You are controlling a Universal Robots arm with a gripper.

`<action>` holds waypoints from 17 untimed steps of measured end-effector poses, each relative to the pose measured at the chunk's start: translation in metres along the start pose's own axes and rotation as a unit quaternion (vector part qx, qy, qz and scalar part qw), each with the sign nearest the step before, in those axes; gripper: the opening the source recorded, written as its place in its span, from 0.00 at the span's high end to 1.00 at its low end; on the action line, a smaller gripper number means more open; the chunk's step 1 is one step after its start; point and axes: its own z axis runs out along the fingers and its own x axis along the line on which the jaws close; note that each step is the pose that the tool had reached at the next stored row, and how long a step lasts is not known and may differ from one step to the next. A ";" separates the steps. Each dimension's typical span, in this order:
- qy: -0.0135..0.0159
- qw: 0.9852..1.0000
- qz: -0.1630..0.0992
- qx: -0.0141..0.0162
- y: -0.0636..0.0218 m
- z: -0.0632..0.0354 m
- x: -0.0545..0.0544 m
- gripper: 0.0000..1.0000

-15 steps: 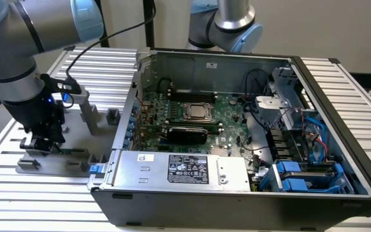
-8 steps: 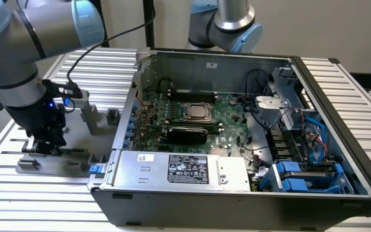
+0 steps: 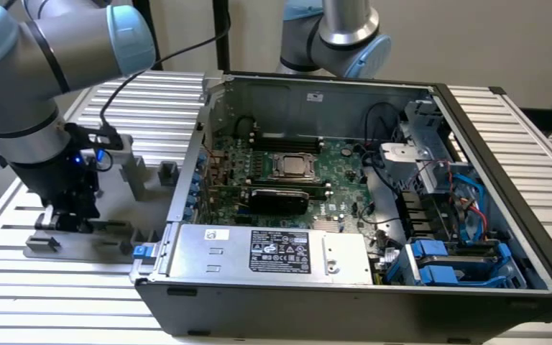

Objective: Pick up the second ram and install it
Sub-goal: 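Pick up the second ram and move it above second insertion slot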

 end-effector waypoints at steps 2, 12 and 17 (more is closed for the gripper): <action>0.000 1.000 0.000 0.000 0.0000 0.0006 0.000 0.64; -0.001 1.000 -0.007 -0.001 -0.0001 0.0012 0.000 0.64; -0.001 1.000 -0.009 -0.001 -0.0001 0.0016 0.000 0.65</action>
